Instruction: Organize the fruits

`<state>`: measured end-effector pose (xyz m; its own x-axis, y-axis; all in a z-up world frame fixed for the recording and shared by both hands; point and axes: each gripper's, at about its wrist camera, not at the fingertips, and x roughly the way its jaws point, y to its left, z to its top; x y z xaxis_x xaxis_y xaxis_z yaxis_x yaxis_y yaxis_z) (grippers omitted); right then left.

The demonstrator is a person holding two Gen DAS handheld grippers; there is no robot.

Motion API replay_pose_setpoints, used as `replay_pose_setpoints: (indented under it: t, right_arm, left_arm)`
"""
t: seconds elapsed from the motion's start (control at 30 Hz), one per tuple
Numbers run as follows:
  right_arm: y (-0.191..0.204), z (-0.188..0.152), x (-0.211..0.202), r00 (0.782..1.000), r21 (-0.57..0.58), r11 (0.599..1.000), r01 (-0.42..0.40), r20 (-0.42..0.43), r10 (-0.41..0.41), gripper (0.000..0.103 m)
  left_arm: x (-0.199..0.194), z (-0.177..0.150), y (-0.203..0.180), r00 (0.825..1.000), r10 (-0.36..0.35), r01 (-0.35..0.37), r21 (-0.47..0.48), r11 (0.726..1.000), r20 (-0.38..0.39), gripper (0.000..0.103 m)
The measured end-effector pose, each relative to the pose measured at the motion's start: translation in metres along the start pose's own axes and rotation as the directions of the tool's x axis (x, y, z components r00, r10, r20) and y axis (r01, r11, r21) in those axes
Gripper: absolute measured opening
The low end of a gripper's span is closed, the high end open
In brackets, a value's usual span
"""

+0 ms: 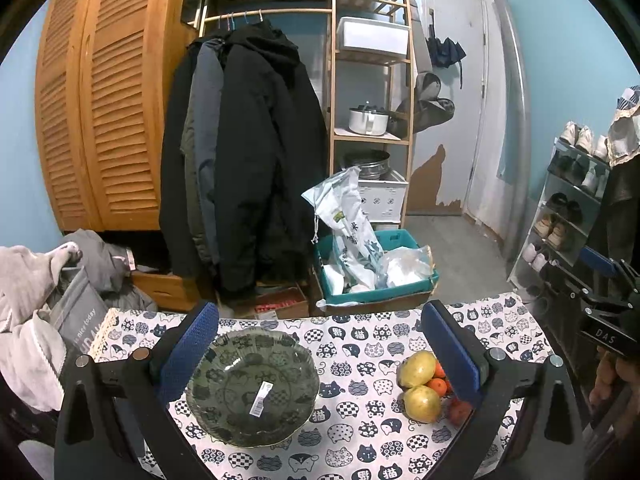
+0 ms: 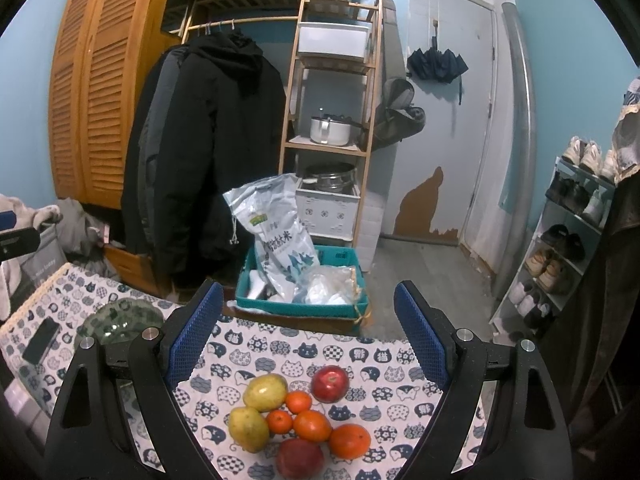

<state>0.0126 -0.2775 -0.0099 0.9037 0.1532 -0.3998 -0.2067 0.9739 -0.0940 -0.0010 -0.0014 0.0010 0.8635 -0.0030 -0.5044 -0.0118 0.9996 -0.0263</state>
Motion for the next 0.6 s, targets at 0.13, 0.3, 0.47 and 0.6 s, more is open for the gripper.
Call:
replay_pose_setpoints:
  t: [0.13, 0.3, 0.47, 0.6]
  right_arm:
    - [-0.0005, -0.0002, -0.0003, 1.000, -0.001, 1.000, -0.001, 0.001, 0.001, 0.086]
    - [-0.0006, -0.0001, -0.0005, 1.000, -0.001, 1.000, 0.001, 0.002, -0.001, 0.086]
    - [-0.0014, 0.0019, -0.0003, 1.000, 0.001, 1.000, 0.001, 0.003, -0.001, 0.086]
    - [-0.0012, 0.0017, -0.0004, 1.000, 0.000, 1.000, 0.000, 0.003, 0.000, 0.086]
  left_arm:
    - [-0.0007, -0.0004, -0.0007, 1.000, -0.001, 0.001, -0.003, 1.000, -0.002, 0.102]
    - [-0.0035, -0.0006, -0.0033, 1.000, 0.001, -0.001, -0.005, 1.000, 0.001, 0.102]
    - [-0.0045, 0.0000, -0.0028, 1.000, -0.001, 0.001, -0.006, 1.000, 0.002, 0.102]
    - [-0.0046, 0.0000, -0.0025, 1.000, -0.001, 0.001, -0.007, 1.000, 0.000, 0.102]
